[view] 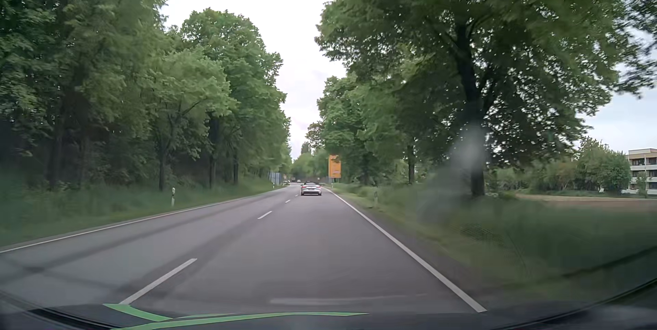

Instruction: Follow the waypoints while adhering to traffic rules and regulations

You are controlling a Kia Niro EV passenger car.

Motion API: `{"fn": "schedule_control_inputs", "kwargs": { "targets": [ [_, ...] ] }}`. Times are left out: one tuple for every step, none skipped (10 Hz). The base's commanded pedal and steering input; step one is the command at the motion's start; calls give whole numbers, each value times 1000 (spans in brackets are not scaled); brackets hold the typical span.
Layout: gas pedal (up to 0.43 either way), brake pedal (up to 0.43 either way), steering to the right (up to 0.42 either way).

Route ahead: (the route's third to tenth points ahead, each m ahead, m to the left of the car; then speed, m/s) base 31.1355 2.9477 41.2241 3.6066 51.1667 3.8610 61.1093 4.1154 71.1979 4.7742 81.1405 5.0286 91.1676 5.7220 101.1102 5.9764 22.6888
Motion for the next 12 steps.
{"fn": "schedule_control_inputs", "kwargs": {
  "targets": [
    [0,0,-3],
    [0,0,-4],
    [0,0,-4],
    [0,0,-4],
    [0,0,-4],
    [0,0,-4],
    [0,0,-4],
    [0,0,-4],
    [0,0,-4],
    [0,0,-4],
    [0,0,-4],
    [0,0,-3]
  ]
}}
